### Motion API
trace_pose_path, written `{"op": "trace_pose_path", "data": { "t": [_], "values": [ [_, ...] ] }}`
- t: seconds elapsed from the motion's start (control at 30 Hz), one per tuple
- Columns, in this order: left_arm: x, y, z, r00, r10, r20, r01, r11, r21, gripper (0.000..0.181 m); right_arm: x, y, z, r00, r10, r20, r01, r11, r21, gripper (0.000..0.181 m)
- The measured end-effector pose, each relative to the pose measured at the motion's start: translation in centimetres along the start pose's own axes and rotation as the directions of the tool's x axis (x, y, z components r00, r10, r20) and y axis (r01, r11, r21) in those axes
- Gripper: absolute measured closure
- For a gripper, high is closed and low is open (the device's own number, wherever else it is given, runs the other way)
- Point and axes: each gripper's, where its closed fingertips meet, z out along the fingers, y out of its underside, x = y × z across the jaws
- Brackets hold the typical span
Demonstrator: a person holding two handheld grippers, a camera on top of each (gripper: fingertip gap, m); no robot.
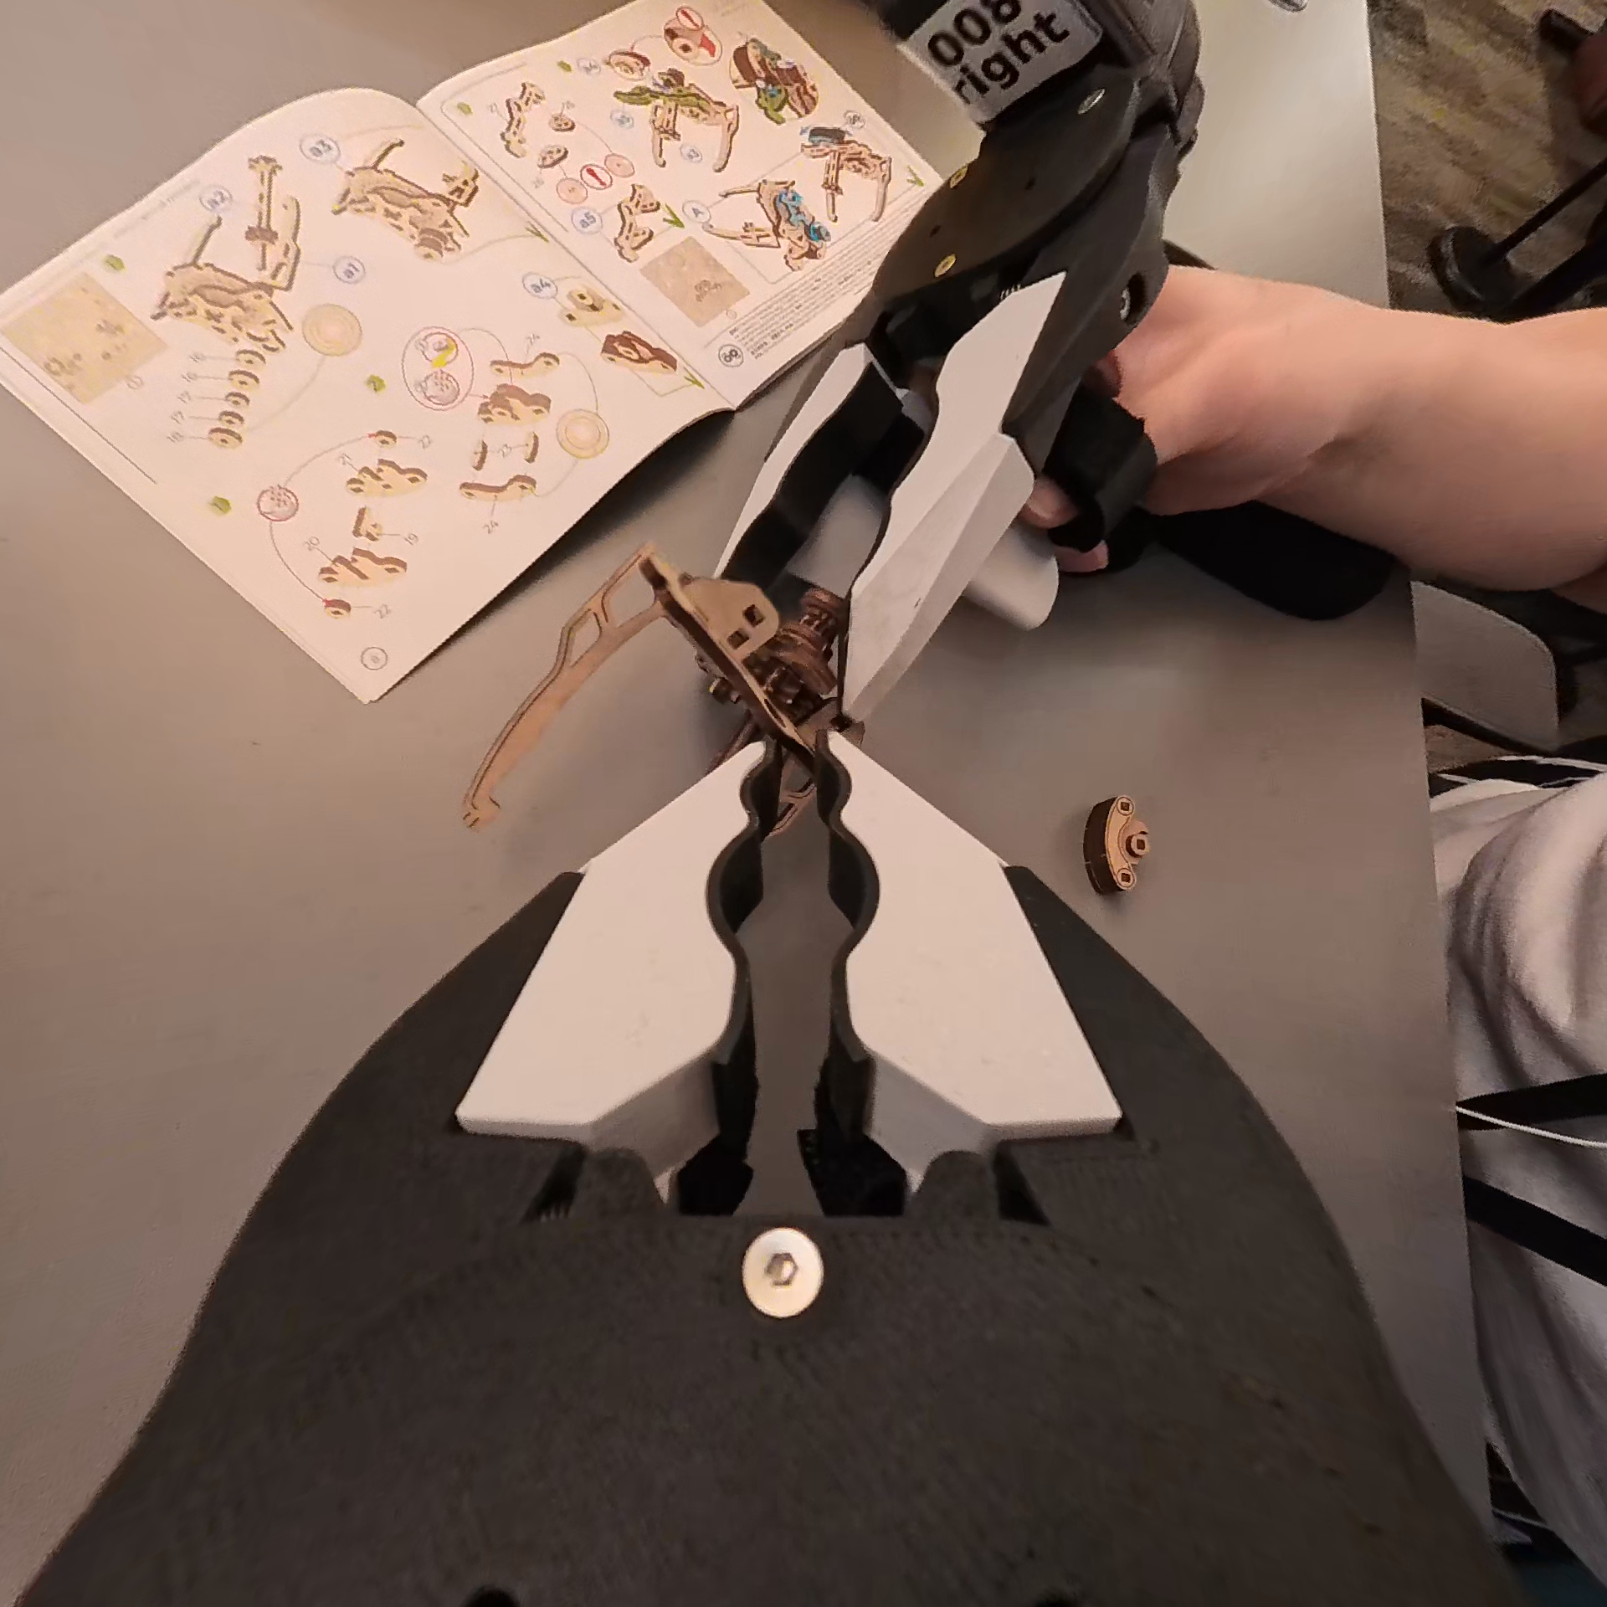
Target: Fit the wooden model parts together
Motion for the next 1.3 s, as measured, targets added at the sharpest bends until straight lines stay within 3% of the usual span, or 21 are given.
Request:
{"op": "trace_pose_path", "data": {
  "t": [1.07,1.3],
  "values": [
    [0.21,-0.01,0.24,0.996,-0.077,-0.053,0.078,0.997,0.026,0.181,-0.01,-0.32,-0.23,0.997,0.068,0.035,-0.069,0.997,0.024,0.121],
    [-0.18,0.32,-0.58,0.987,-0.15,-0.062,0.151,0.988,0.022,0.181,-0.05,-0.45,-0.04,0.995,0.094,-0.026,-0.09,0.989,0.115,0.122]
  ]
}}
